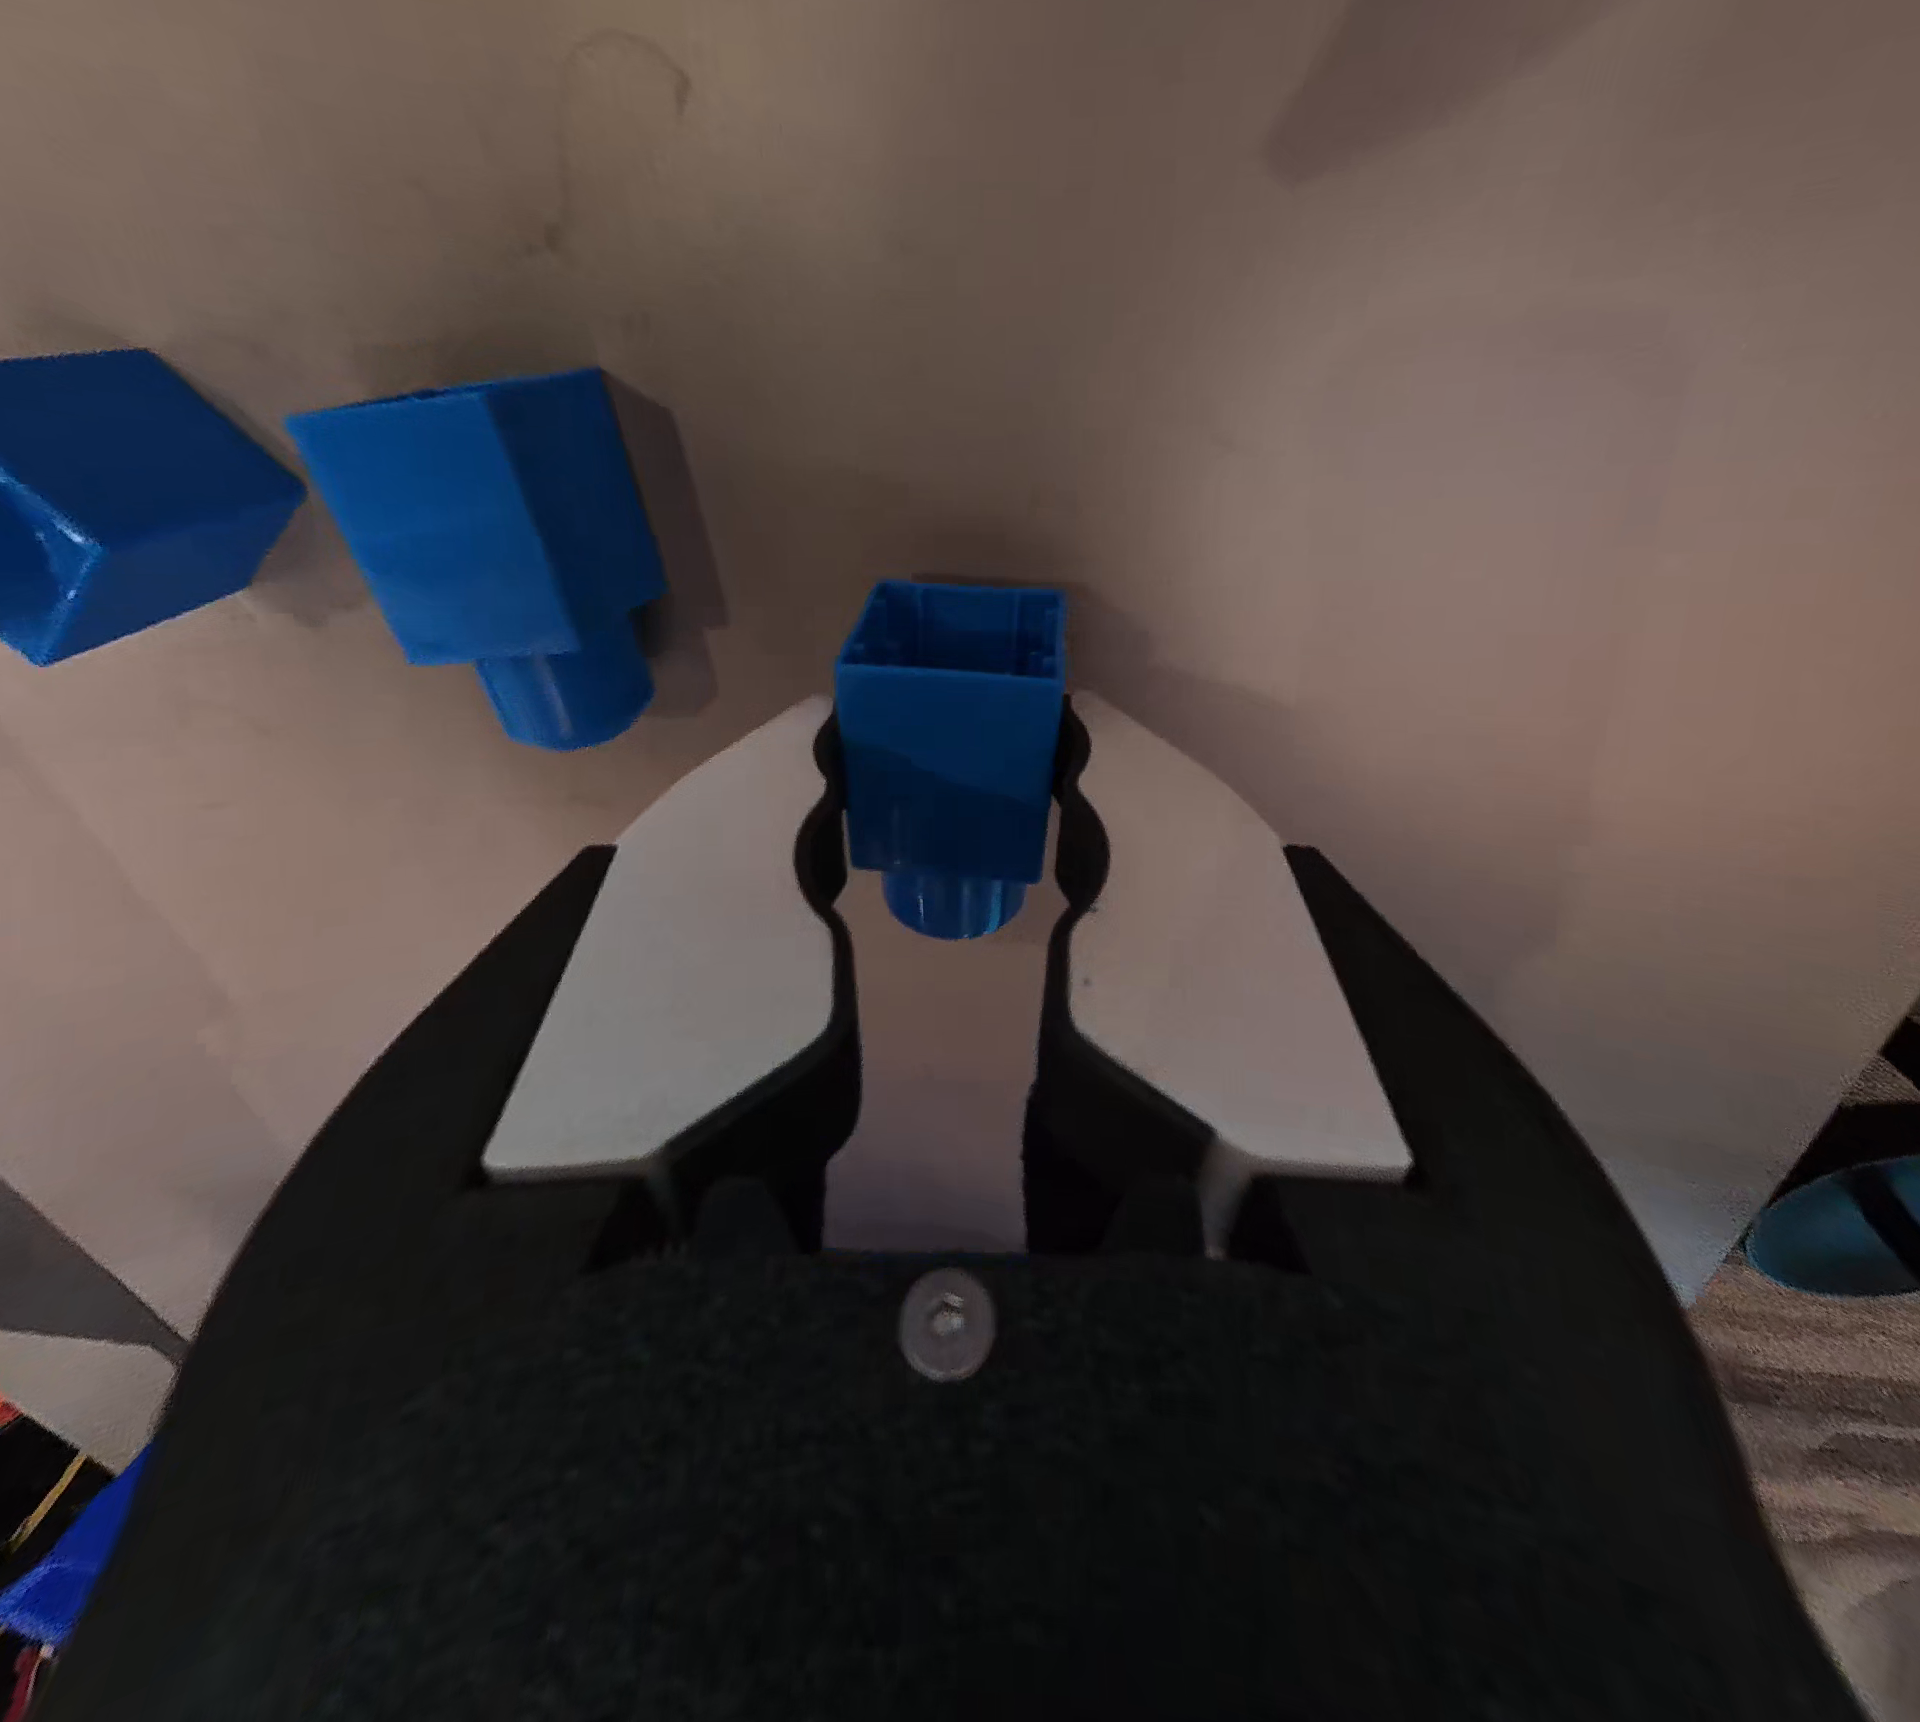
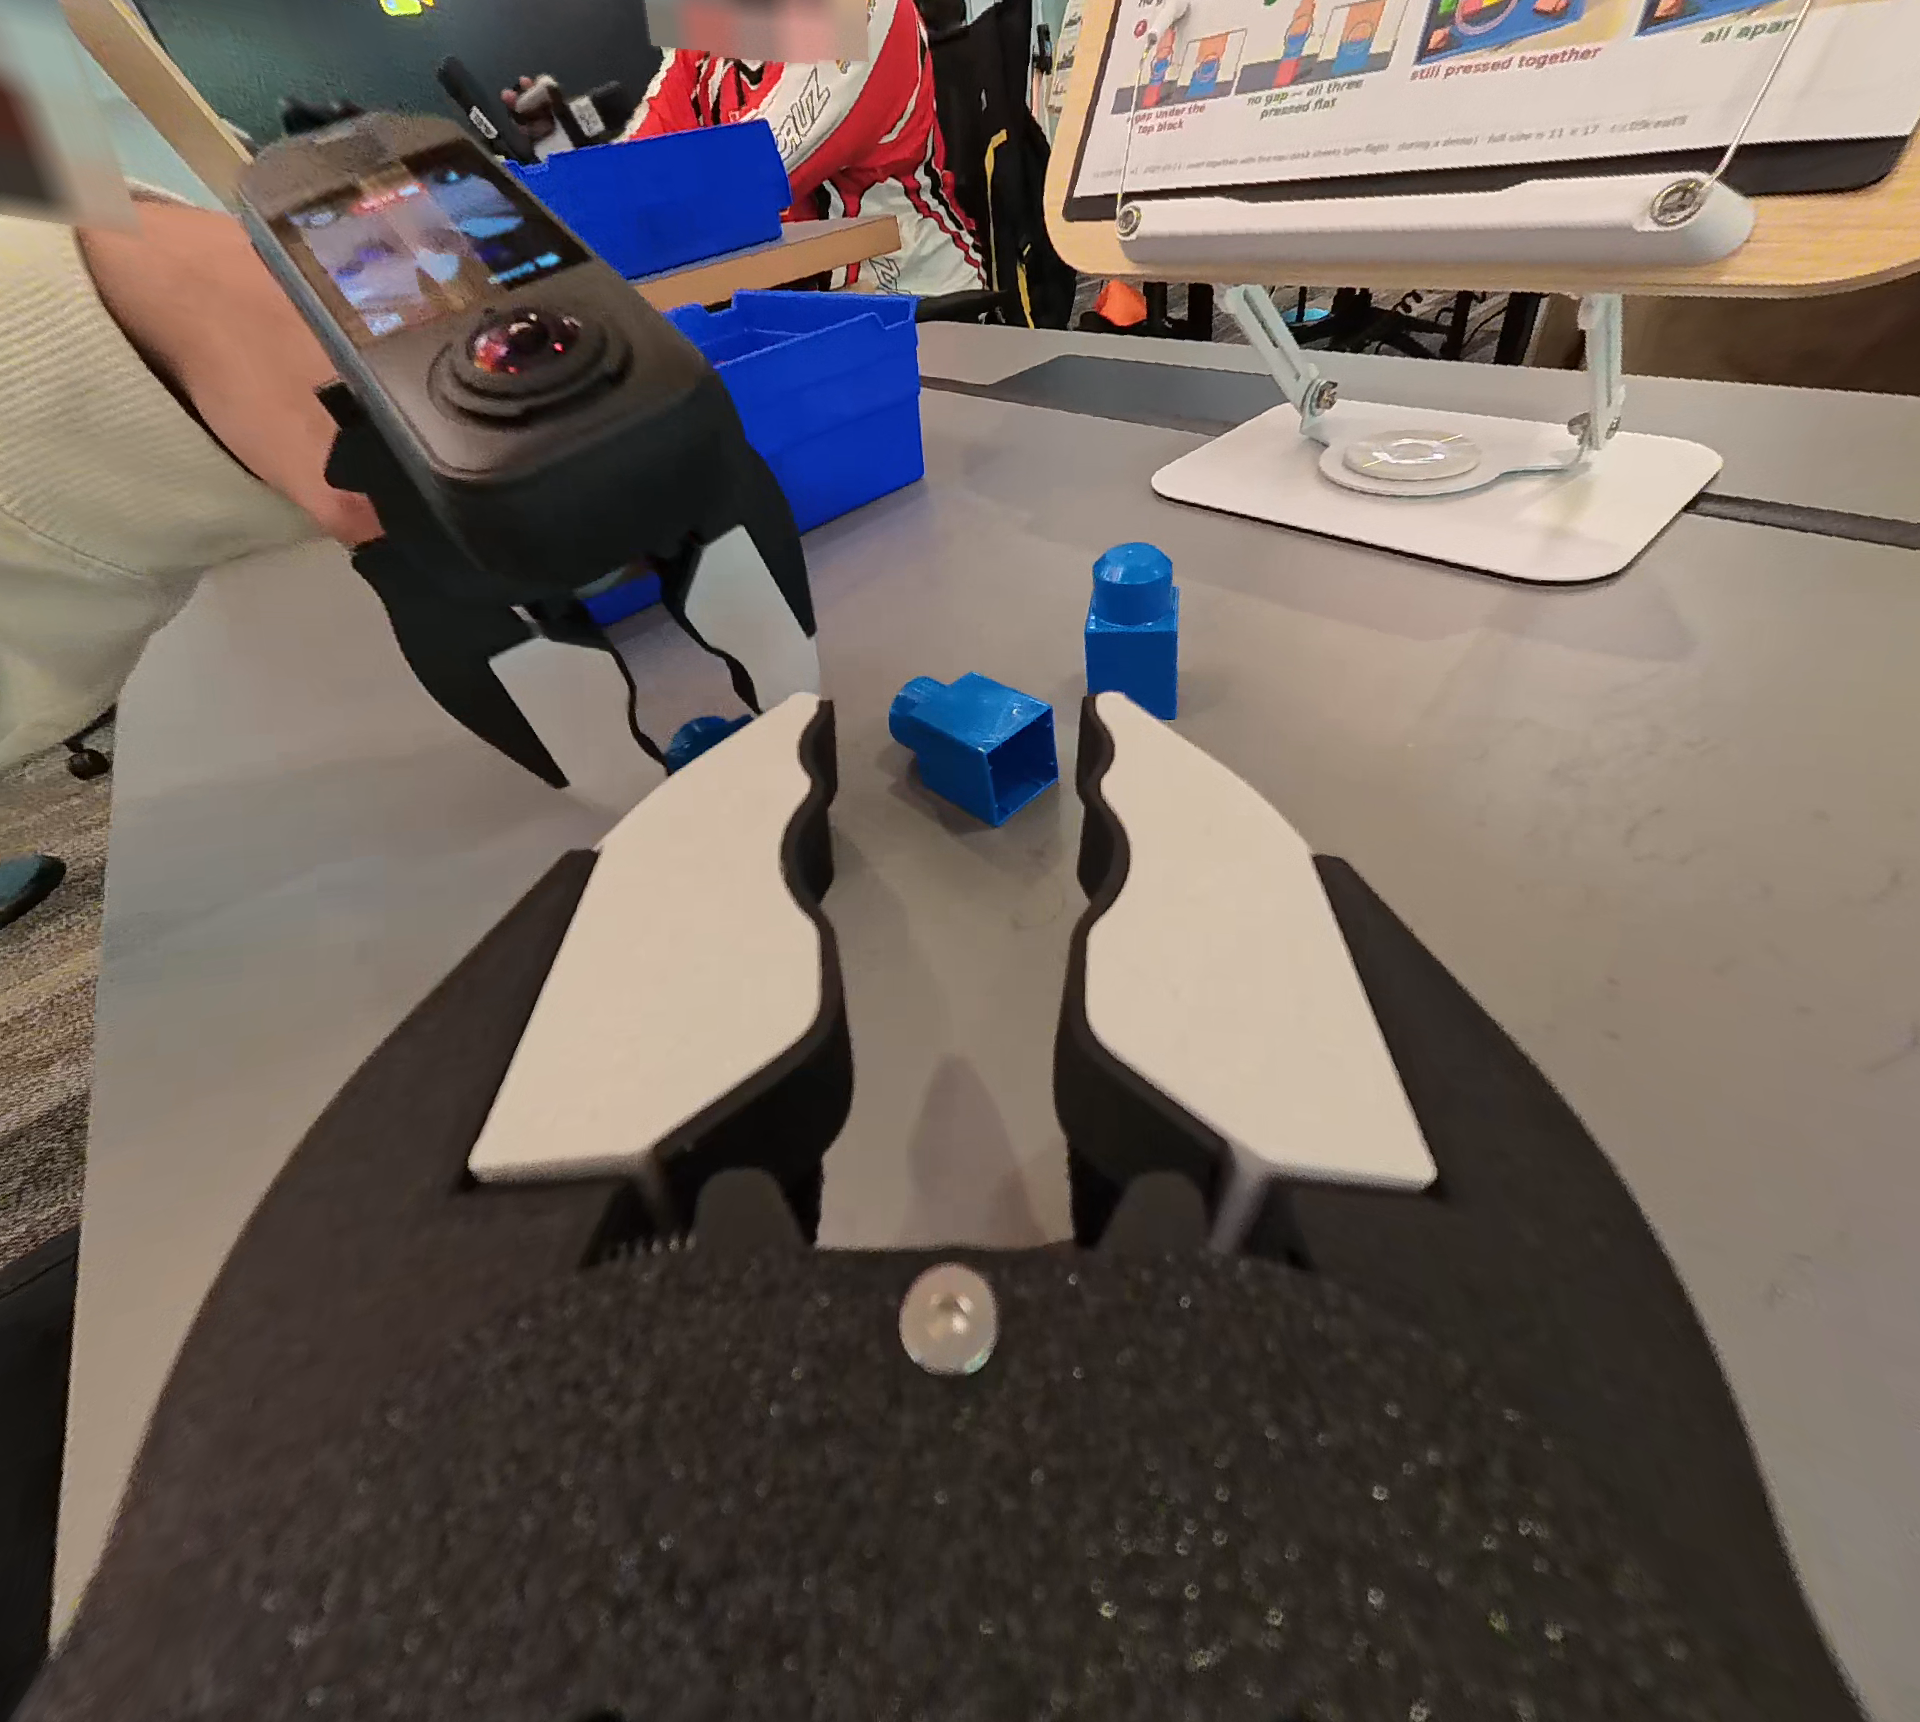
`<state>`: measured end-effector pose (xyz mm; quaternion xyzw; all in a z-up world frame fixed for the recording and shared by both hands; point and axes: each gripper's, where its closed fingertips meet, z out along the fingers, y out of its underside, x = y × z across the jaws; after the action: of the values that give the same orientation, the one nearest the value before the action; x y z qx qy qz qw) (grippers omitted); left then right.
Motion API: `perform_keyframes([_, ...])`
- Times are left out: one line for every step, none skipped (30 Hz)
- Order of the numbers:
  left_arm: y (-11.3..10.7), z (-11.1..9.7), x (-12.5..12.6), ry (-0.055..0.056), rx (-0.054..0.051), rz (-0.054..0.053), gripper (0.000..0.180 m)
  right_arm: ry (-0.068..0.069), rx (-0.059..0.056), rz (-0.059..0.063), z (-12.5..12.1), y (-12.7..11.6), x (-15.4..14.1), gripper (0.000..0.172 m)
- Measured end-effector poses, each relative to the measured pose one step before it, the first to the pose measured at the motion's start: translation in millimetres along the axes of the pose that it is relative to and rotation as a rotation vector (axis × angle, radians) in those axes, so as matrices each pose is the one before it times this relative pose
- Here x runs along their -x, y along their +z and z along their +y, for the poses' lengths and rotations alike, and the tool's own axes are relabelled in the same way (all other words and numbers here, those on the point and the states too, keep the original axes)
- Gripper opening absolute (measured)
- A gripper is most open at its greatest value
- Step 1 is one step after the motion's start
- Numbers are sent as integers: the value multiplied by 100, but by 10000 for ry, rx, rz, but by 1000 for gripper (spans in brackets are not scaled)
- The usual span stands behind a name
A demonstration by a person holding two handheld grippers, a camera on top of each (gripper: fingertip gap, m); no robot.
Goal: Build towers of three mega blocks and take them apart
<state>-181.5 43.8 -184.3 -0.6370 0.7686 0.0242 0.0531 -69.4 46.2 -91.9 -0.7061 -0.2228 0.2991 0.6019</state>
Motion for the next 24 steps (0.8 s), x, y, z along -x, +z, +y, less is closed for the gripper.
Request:
perform_keyframes([141, -38, 51, 25, -84, -4, 37, 22, 30, -5, 49, 30, -14, 44])
perform_keyframes([98, 23, 29, 41, -61, -12, 37, 25, 32, -23, 60, 44, 10, 44])
perform_keyframes([92, 49, 86, 62, -29, -67, 37, 17, 29, -14, 49, 38, 15, 44])
perform_keyframes([42, -36, 58, 60, -93, -71, 37, -6, 27, -2, 42, 24, 12, 44])
perform_keyframes([7, -114, -54, 25, -162, -7, 37, -22, 19, -2, 37, 22, 21, 45])
perform_keyframes([-84, -96, -19, -31, -156, -27, 41, -26, 12, -3, 23, 5, 41, 45])
perform_keyframes([-191, -91, -35, -98, -192, -16, 46, -26, 17, 3, 37, 10, 25, 45])
perform_keyframes([-331, -96, -105, -136, -247, -1, 48, -18, 13, -3, 31, -2, 25, 44])
perform_keyframes([-534, -91, -42, -168, -332, -86, 51, -13, 8, -3, 13, 8, 22, 44])
perform_keyframes([-751, -280, -64, -231, -563, -111, 53, -14, 5, 0, 19, 4, 10, 44])
perform_keyframes([-913, -573, -128, -312, -828, -96, 55, -10, 4, -10, 7, -3, 20, 45])
perform_keyframes([-1004, -697, -29, -383, -920, -195, 55, -16, -3, 3, -9, -14, 0, 45])
perform_keyframes([-1043, -788, 71, -424, -1013, -315, 57, -8, -10, -3, -9, -7, 12, 45])
perform_keyframes([-1010, -941, 82, -476, -1145, -356, 58, 5, 15, -18, 28, 11, 33, 45])
perform_keyframes([-947, -853, 322, -572, -1099, -562, 58, -12, 35, -22, 75, 34, 59, 45])
perform_keyframes([-843, -636, 448, -618, -995, -661, 59, -35, 43, -26, 78, 48, 84, 45])
perform_keyframes([-645, -457, 325, -630, -934, -612, 59, -58, 33, -21, 50, 47, 99, 45])
perform_keyframes([-488, -126, 108, -548, -771, -503, 59, -73, 34, -8, 63, 54, 91, 45])
perform_keyframes([-379, 151, -74, -310, -588, -412, 61, -86, 53, 2, 74, 68, 84, 45])
perform_keyframes([-337, 315, 186, -170, -455, -585, 61, -96, 55, -20, 85, 74, 112, 45])
perform_keyframes([-341, 353, 324, 14, -347, -619, 60, -79, 55, -49, 70, 87, 148, 45])
perform_keyframes([-355, 215, 287, 17, -362, -526, 59, -77, 50, -35, 73, 79, 130, 45])
perform_keyframes([-345, -42, 387, -250, -507, -523, 54, -90, 29, -13, 31, 50, 95, 45])
perform_keyframes([-240, -52, -34, -373, -460, -160, 49, -50, -6, -54, -39, 57, 108, 45])
